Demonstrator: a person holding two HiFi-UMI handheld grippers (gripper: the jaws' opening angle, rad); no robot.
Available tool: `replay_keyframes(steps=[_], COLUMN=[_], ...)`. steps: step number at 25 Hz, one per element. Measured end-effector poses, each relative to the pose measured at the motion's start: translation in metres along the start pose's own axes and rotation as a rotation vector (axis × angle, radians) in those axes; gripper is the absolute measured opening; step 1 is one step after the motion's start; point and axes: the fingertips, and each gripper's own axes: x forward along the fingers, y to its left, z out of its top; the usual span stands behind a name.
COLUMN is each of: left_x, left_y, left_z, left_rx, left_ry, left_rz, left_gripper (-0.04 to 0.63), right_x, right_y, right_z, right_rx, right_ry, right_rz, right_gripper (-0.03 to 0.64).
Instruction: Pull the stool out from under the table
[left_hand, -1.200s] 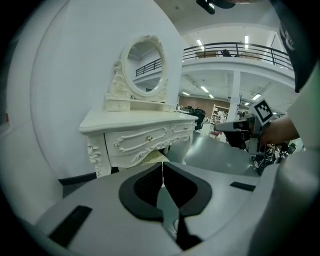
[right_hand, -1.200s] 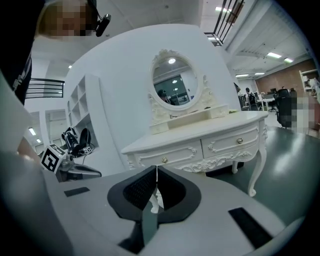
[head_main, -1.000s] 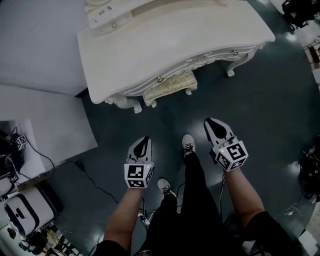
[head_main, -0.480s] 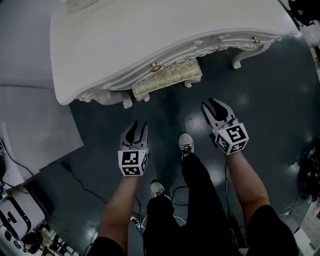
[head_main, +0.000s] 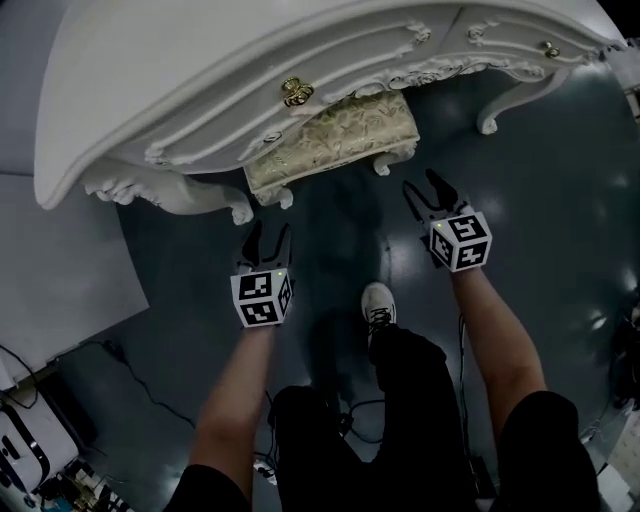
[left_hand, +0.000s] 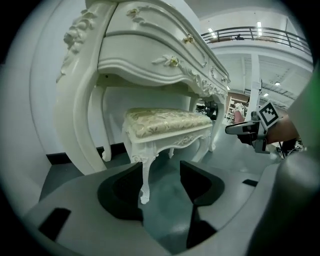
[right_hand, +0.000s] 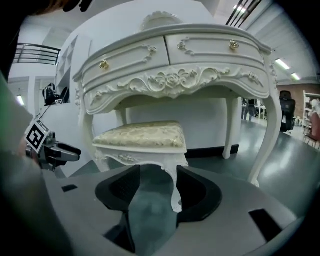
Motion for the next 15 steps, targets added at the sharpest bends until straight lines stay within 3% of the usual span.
replay_keyframes(steps=[5,15], left_x=[0.042,0.088], left_y=[0.020,0.046], left_z=[-0.023,-0.035], left_rx=[0.027,0.036], left_ry=[-0.033,-0.101], left_rz=[0.024,0.037], left_gripper=[0.268,0.290], right_x=[0.040,0.082], right_y=[-0.031,-0.051], right_z=[-0.020,-0.035], right_rx=[-0.021,-0.101], right_ry=[-0.036,-0.055], right_rz=[-0.047,-0.071], right_gripper=[0.259,0.302])
